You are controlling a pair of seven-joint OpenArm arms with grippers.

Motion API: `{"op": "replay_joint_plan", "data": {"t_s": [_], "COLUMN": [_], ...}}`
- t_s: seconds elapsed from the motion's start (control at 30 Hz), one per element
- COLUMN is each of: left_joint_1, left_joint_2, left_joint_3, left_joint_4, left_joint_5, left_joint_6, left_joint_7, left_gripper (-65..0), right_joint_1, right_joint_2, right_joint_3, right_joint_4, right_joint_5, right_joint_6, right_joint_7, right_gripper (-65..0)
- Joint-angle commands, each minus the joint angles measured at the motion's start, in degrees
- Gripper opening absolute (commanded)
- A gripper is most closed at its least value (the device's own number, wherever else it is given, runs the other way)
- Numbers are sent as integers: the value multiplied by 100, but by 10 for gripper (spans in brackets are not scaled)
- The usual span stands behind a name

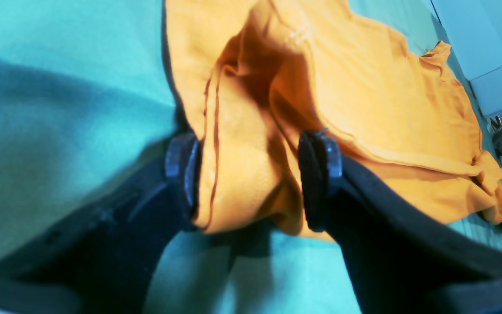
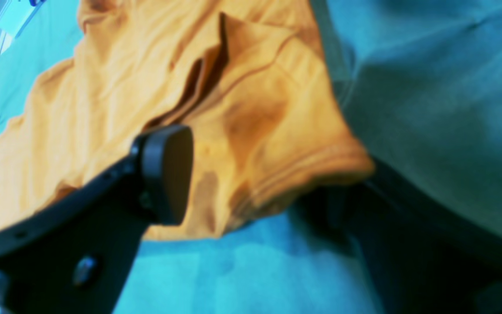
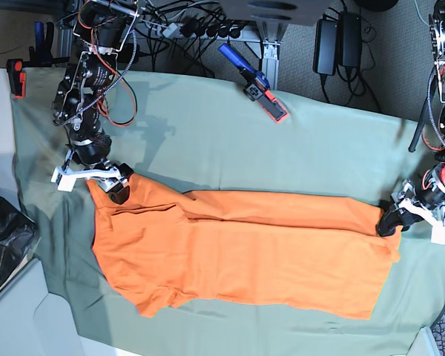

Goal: Fold the T-shirt properly
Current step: 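Regrasp the folded shirt edges with both grippers, then pull the shirt taut and reposition the left gripper to the hem corner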

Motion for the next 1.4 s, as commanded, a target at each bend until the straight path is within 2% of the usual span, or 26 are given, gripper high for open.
{"op": "replay_joint_plan", "data": {"t_s": [0.0, 0.07, 0.13, 0.17, 0.23, 0.43, 0.67, 0.83, 1.1, 1.37], "left_joint_1": [-42, -42, -42, -39, -42, -39, -17, 219, 693, 1338], "left_joint_2": [-37, -39, -37, -39, -39, -243, -647, -894, -1237, -1582], "left_joint_3": [15, 15, 15, 15, 15, 15, 15, 15, 15, -11], "left_joint_4": [44, 44, 44, 44, 44, 44, 44, 144, 721, 1541], "left_joint_5": [39, 46, -13, -66, -79, -85, -1073, -1429, -1757, -1818], "left_joint_6": [-33, -181, -509, -526, -526, -526, -526, -526, -526, -526], "left_joint_7": [181, 201, 199, 199, 197, 214, 1121, 1231, 1390, 1447], "left_gripper": [-423, -507, -557, -586, -650, -650, -650, -650, -650, -650], "right_joint_1": [61, 61, 59, 61, 61, 59, 24, -44, -699, -1543], "right_joint_2": [28, 28, 28, 28, 28, 33, 35, 48, 57, 398], "right_joint_3": [-11, -11, -11, -11, -11, -9, -9, 2, 26, 57], "right_joint_4": [70, 70, 70, 70, 70, 98, 610, 680, 1182, 1941], "right_joint_5": [87, 87, 203, 269, 326, 319, 538, 535, 638, 761], "right_joint_6": [437, 435, 437, 437, 435, 446, 542, 542, 542, 542], "right_joint_7": [-109, -133, -170, -166, -166, -308, -1036, -1119, -1172, -1246], "right_gripper": [-278, -428, -589, -650, -650, -650, -650, -650, -650, -650]}}
